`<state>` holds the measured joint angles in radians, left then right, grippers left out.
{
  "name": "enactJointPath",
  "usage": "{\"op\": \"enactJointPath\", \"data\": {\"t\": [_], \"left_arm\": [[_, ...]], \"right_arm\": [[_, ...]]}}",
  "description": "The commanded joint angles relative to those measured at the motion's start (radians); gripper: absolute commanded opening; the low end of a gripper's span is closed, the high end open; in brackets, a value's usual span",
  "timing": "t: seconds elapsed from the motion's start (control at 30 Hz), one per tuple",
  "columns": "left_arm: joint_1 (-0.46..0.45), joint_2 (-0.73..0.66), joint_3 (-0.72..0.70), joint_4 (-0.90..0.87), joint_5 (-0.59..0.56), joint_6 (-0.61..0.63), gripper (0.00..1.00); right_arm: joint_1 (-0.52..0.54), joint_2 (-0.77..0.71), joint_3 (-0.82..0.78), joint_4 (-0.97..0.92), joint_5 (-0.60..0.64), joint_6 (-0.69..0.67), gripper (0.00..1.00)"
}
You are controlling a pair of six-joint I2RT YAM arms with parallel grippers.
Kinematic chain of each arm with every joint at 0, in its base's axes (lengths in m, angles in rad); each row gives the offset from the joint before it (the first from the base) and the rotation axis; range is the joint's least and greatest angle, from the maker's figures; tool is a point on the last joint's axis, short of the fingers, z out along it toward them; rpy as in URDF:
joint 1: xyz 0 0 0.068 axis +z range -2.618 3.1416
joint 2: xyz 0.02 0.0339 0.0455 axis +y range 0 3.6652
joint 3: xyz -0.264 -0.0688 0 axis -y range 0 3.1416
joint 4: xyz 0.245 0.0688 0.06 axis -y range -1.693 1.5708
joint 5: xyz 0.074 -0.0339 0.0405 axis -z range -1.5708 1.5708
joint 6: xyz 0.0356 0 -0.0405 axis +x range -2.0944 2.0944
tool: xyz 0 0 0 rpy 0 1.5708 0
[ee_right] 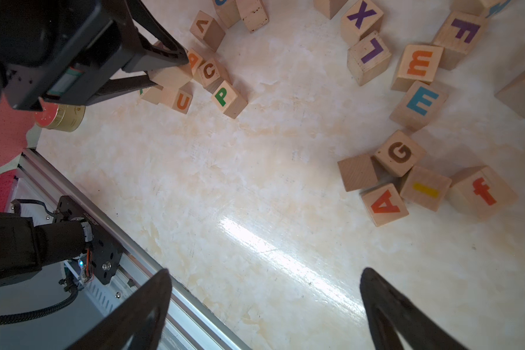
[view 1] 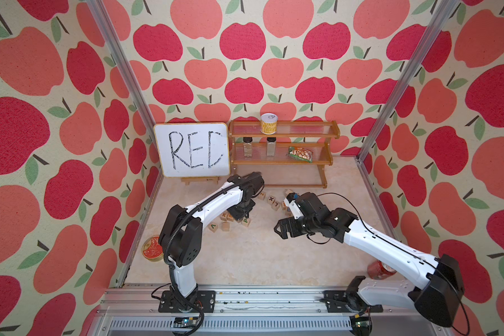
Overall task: Assemble the uppercase word "red" with letter blocks
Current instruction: Pick up the letter block from the center of the board, then place the letter block at the center of the board.
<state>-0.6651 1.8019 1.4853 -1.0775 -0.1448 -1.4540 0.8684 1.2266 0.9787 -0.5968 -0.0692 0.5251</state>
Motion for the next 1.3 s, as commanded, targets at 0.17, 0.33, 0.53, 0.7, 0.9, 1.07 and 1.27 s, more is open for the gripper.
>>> {"op": "enactJointPath", "data": {"t": [0.17,0.33,0.53,0.7,0.9,1.07,1.27], "left_arm": [[-0.049,-0.095,-0.107,0.000,-0.012,-0.226,0.15],[-0.085,-0.126,-0.162,0.032,-0.001,-0.276,0.15],[-0.116,-0.146,-0.225,0.064,0.016,-0.304,0.15],[-0.145,-0.161,-0.282,0.097,0.024,-0.340,0.15],[-0.178,-0.159,-0.336,0.139,0.033,-0.371,0.15],[-0.198,-0.154,-0.389,0.183,0.037,-0.400,0.15],[-0.213,-0.148,-0.448,0.242,0.037,-0.426,0.16]], "right_arm": [[0.052,-0.059,-0.052,0.034,0.053,0.067,0.99],[0.088,-0.067,-0.063,0.034,0.079,0.088,0.99],[0.136,-0.074,-0.077,0.034,0.113,0.115,0.99],[0.175,-0.085,-0.089,0.031,0.138,0.135,0.99],[0.206,-0.107,-0.105,0.014,0.160,0.159,0.99],[0.219,-0.137,-0.129,0.006,0.172,0.179,0.99],[0.229,-0.170,-0.151,-0.004,0.192,0.204,0.99]]}}
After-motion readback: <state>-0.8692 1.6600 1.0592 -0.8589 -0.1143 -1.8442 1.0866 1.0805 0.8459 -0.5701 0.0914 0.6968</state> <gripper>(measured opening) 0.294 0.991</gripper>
